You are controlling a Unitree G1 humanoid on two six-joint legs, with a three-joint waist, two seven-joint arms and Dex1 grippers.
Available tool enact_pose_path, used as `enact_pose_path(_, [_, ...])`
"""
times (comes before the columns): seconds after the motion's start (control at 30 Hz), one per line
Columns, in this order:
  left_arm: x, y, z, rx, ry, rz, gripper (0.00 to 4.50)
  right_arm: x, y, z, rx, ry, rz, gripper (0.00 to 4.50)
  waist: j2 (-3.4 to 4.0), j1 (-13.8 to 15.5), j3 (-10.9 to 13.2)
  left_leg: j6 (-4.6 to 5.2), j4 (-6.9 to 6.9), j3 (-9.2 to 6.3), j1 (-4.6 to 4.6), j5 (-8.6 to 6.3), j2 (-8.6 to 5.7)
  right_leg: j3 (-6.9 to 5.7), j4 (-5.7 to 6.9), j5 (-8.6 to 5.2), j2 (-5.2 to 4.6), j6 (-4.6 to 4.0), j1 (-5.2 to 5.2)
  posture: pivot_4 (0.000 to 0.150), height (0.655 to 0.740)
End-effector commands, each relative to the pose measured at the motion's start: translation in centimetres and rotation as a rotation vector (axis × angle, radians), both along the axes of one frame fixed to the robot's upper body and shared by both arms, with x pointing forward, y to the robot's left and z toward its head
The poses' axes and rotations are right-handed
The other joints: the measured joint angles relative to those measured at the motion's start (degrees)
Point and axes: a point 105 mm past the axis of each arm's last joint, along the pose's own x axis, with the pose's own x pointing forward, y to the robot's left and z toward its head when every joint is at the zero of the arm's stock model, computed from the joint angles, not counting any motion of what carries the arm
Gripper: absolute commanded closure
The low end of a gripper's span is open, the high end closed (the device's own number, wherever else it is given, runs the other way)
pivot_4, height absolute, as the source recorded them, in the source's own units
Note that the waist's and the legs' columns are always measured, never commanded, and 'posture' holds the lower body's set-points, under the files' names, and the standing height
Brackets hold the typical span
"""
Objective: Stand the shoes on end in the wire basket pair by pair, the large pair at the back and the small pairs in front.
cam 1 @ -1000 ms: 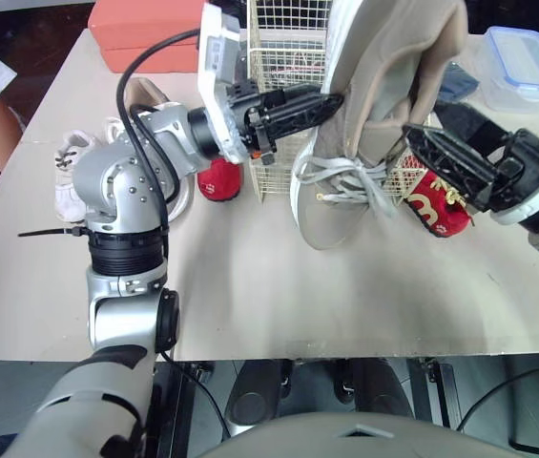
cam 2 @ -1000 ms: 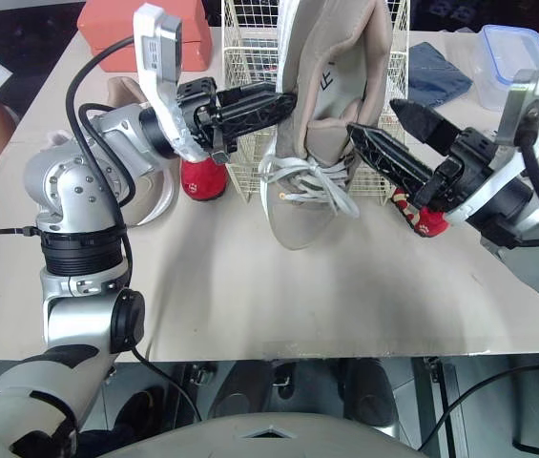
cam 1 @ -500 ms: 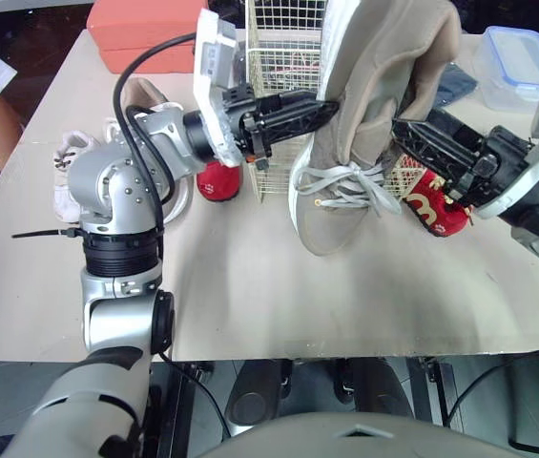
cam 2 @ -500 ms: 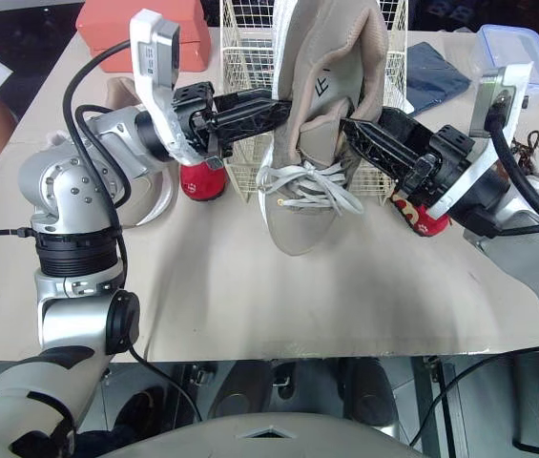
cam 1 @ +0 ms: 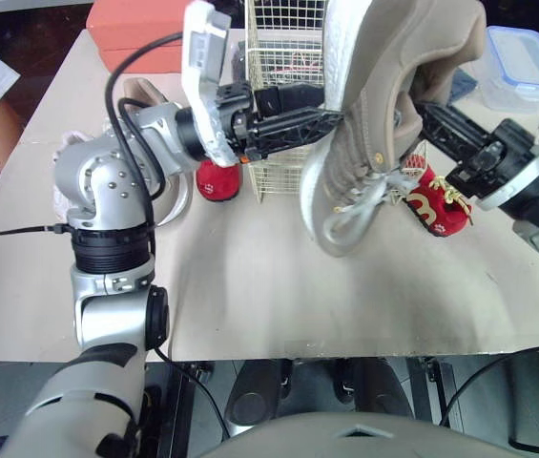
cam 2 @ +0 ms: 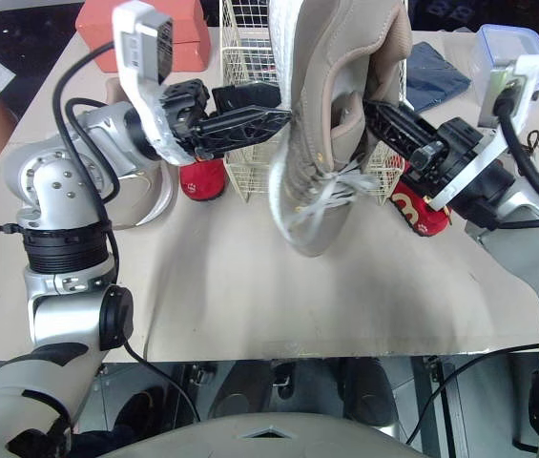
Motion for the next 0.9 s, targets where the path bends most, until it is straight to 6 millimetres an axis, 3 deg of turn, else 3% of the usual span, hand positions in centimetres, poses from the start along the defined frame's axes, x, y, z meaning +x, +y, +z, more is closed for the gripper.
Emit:
enact_pose_path(0.03, [-1.3, 2.2, 2.5, -0.001, -0.138, 0.031, 0.02, -1.2, -1.4, 5.0, 0.101, -0.177, -0.053, 4.50, 0.00, -0.4, 0.0, 0.00, 0.00, 0.02, 0.00, 0.00, 0.00, 0.03, 0.02, 0.00, 0.00, 0.00, -0.02, 0.150, 0.7400])
enact_pose_path(0.17, [-0.8, 4.2, 3.2, 0.024, -0.164, 0.133, 0.02, -0.5, -2.4, 7.8, 0.130, -0.265, -0.153, 4.50, 0.02, -1.2, 0.0, -0.01, -0.05, 0.03, 0.02, 0.01, 0.01, 0.06, 0.08, 0.00, 0.05, 0.00, -0.09, 0.150, 0.7400])
enact_pose_path(0.27, [-0.5, 5.5, 2.4, 0.115, -0.206, 0.219, 0.02, 0.8, -3.8, 11.0, 0.219, -0.362, -0.275, 4.50, 0.01, -1.3, 0.0, -0.01, -0.05, 0.02, 0.00, 0.01, 0.01, 0.05, 0.04, 0.00, 0.05, -0.01, -0.08, 0.150, 0.7400])
enact_pose_path(0.47, [0.2, 6.7, 2.9, 0.154, -0.276, 0.321, 0.02, 4.0, -4.7, 15.4, 0.309, -0.524, -0.490, 4.50, 0.02, -1.4, 0.0, -0.02, -0.10, 0.09, 0.01, 0.01, 0.00, 0.06, 0.08, 0.00, 0.08, -0.01, -0.16, 0.150, 0.7400])
enact_pose_path(0.63, [0.9, 7.0, 3.8, 0.136, -0.300, 0.395, 0.02, 7.7, -3.4, 15.3, 0.283, -0.550, -0.539, 4.50, 0.02, -1.4, 0.0, -0.02, -0.16, 0.15, 0.00, 0.01, -0.04, 0.03, 0.06, 0.00, 0.07, -0.01, -0.19, 0.150, 0.7400])
enact_pose_path(0.73, [1.2, 7.2, 4.0, 0.156, -0.308, 0.448, 0.02, 9.2, -2.3, 14.4, 0.226, -0.568, -0.542, 4.50, 0.04, -1.6, 0.0, -0.02, -0.17, 0.17, 0.00, 0.01, -0.04, 0.03, 0.07, 0.00, 0.08, -0.01, -0.21, 0.150, 0.7400])
enact_pose_path(0.9, [0.6, 7.1, 4.1, 0.151, -0.307, 0.441, 0.02, 11.0, -2.4, 13.1, 0.136, -0.585, -0.610, 4.50, 0.04, -1.7, 0.0, -0.04, -0.26, 0.19, -0.01, 0.02, -0.04, 0.03, 0.09, 0.00, 0.08, -0.01, -0.30, 0.150, 0.7400])
